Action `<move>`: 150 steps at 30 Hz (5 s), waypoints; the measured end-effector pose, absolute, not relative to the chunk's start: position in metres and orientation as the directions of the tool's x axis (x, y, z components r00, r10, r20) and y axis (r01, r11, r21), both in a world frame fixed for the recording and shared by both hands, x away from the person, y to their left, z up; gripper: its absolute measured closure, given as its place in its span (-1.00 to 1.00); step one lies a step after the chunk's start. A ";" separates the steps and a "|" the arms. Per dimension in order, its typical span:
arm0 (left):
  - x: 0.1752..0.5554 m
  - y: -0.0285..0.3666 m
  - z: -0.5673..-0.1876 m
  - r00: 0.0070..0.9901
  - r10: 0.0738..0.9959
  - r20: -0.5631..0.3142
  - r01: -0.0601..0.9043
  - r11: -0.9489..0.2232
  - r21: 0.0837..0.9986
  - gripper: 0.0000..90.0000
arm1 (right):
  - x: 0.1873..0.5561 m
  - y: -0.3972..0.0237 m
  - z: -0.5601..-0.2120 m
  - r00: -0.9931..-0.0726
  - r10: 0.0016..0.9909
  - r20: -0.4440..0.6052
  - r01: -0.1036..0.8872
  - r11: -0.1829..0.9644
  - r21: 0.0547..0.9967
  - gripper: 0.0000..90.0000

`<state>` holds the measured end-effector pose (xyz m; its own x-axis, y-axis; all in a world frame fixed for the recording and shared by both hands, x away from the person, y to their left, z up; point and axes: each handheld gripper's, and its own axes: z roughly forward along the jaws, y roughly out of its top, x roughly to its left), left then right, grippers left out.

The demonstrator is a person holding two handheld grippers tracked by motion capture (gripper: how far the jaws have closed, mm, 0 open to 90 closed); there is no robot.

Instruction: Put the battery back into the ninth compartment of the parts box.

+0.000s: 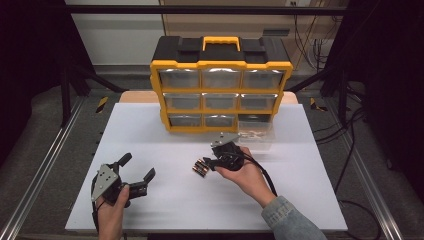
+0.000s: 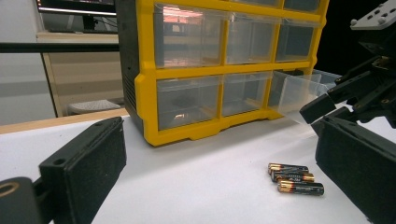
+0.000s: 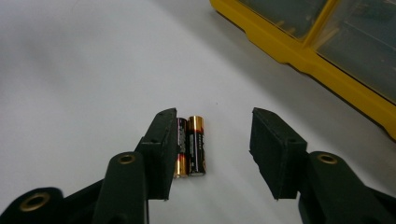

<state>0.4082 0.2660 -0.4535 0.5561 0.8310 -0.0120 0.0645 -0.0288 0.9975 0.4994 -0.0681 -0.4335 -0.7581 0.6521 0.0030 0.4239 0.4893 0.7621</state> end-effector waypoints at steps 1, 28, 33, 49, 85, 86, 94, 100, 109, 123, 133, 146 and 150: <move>0.408 0.266 -0.453 0.557 0.830 -0.012 0.065 -0.029 0.997 -0.96 | 0.500 -0.066 -0.433 -0.760 0.650 0.003 0.421 0.488 0.765 0.23; 0.409 0.266 -0.454 0.553 0.833 -0.016 0.072 -0.028 0.997 -0.96 | 0.504 -0.054 -0.454 -0.768 0.640 0.028 0.451 0.509 0.733 0.67; 0.409 0.266 -0.454 0.554 0.833 -0.016 0.071 -0.028 0.997 -0.96 | 0.506 -0.051 -0.459 -0.772 0.635 0.037 0.462 0.519 0.719 0.70; 0.409 0.264 -0.454 0.560 0.828 -0.009 0.070 -0.037 0.997 -0.96 | 0.517 -0.049 -0.473 -0.767 0.640 0.044 0.493 0.543 0.679 0.73; 0.407 0.272 -0.458 0.522 0.853 0.001 0.065 -0.040 0.997 -0.96 | 0.486 -0.130 -0.422 -0.683 0.731 -0.020 0.328 0.331 0.885 0.70; 0.407 0.272 -0.458 0.522 0.853 0.002 0.065 -0.043 0.997 -0.96 | 0.486 -0.133 -0.419 -0.679 0.734 -0.012 0.327 0.318 0.890 0.70; 0.406 0.272 -0.459 0.525 0.851 0.011 0.066 -0.054 0.996 -0.96 | 0.485 -0.149 -0.406 -0.657 0.754 0.004 0.312 0.266 0.912 0.70; 0.405 0.274 -0.459 0.521 0.853 0.012 0.068 -0.056 0.996 -0.96 | 0.489 -0.160 -0.394 -0.635 0.773 0.006 0.300 0.239 0.924 0.70; 0.401 0.274 -0.454 0.521 0.853 0.022 0.041 -0.051 0.998 -0.96 | 0.499 -0.178 -0.381 -0.608 0.793 0.036 0.314 0.200 0.928 0.71; 0.401 0.274 -0.453 0.528 0.849 0.018 0.036 -0.044 0.998 -0.96 | 0.514 -0.210 -0.363 -0.569 0.821 0.052 0.346 0.182 0.921 0.70; 0.400 0.272 -0.451 0.538 0.843 0.020 0.037 -0.047 0.998 -0.96 | 0.521 -0.220 -0.360 -0.544 0.839 0.038 0.365 0.196 0.910 0.70; 0.401 0.271 -0.452 0.536 0.844 0.020 0.040 -0.049 0.998 -0.96 | 0.526 -0.221 -0.365 -0.560 0.828 0.024 0.384 0.234 0.893 0.70; 0.401 0.271 -0.452 0.538 0.843 0.025 0.041 -0.055 0.998 -0.96 | 0.526 -0.220 -0.363 -0.562 0.827 0.023 0.385 0.237 0.892 0.70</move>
